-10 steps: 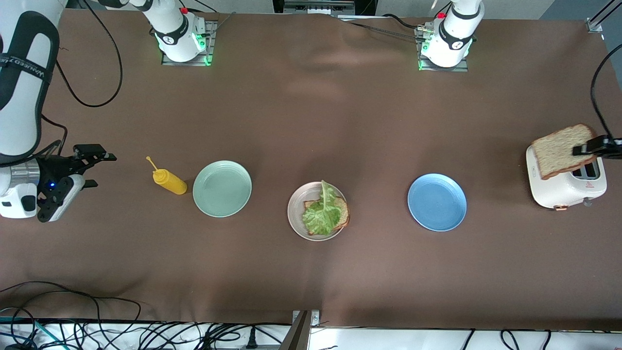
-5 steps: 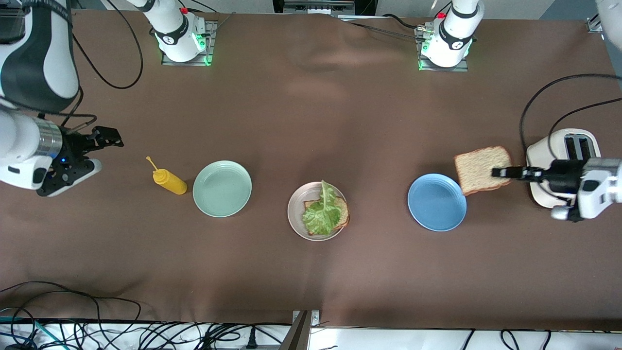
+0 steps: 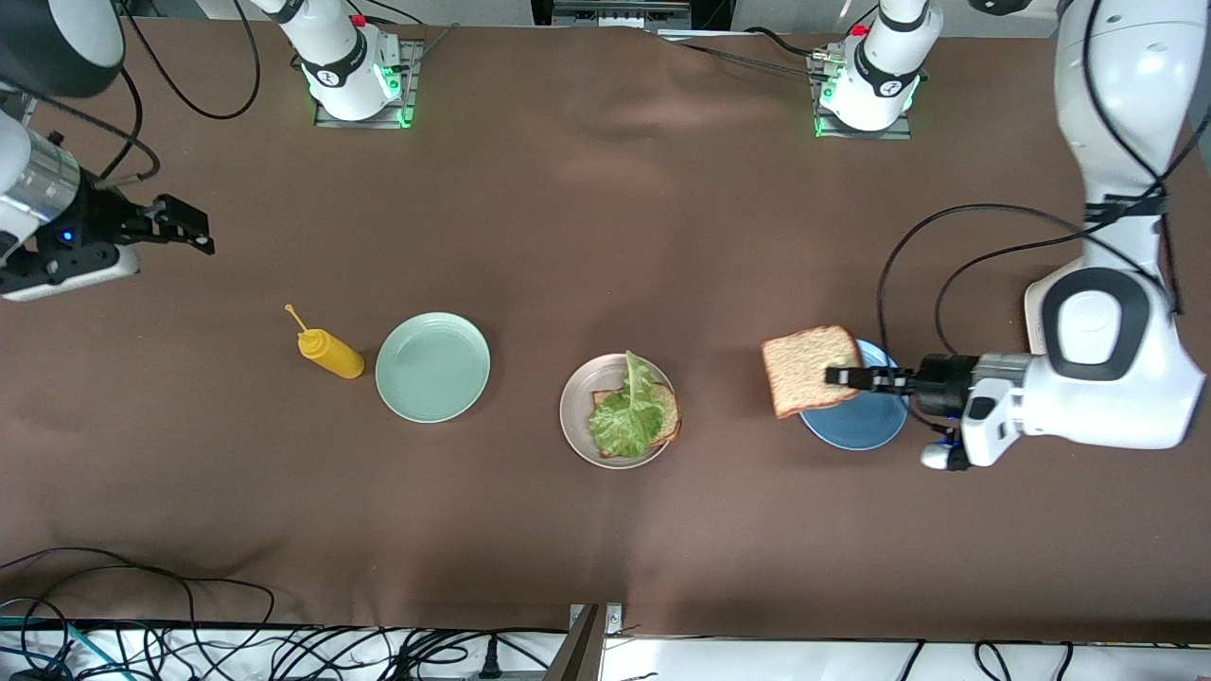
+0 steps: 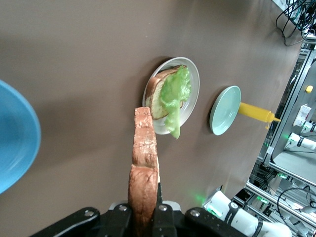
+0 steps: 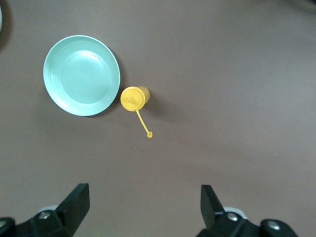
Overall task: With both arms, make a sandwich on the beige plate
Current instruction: 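Lift the bread slice out and carry it over the beige plate, then lower the bread slice onto the lettuce with the left gripper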
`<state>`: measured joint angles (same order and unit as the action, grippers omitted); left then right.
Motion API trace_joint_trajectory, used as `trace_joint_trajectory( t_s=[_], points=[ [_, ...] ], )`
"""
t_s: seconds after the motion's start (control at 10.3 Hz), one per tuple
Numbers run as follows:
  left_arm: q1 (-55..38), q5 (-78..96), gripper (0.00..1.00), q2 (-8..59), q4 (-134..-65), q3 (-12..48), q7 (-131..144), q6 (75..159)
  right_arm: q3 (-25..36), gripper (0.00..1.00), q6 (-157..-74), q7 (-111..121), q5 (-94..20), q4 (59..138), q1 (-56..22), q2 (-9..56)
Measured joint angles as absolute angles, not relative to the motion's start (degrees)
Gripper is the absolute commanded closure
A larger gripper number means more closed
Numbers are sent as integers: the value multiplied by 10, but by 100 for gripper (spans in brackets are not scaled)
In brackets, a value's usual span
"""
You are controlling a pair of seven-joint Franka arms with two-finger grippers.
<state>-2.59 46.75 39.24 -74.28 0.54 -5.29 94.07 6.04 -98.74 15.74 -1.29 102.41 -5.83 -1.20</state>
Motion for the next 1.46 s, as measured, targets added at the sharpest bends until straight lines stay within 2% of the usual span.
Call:
trace_joint_trajectory(
  t_s=[0.49, 1.46],
  points=[
    [-121, 533, 100, 437, -744, 6, -50, 1029, 77, 0, -974, 155, -12, 1022, -48, -26],
    [-189, 660, 100, 499, -745, 5, -50, 1153, 106, 0, -953, 113, 8, 1004, -44, -26]
  ],
)
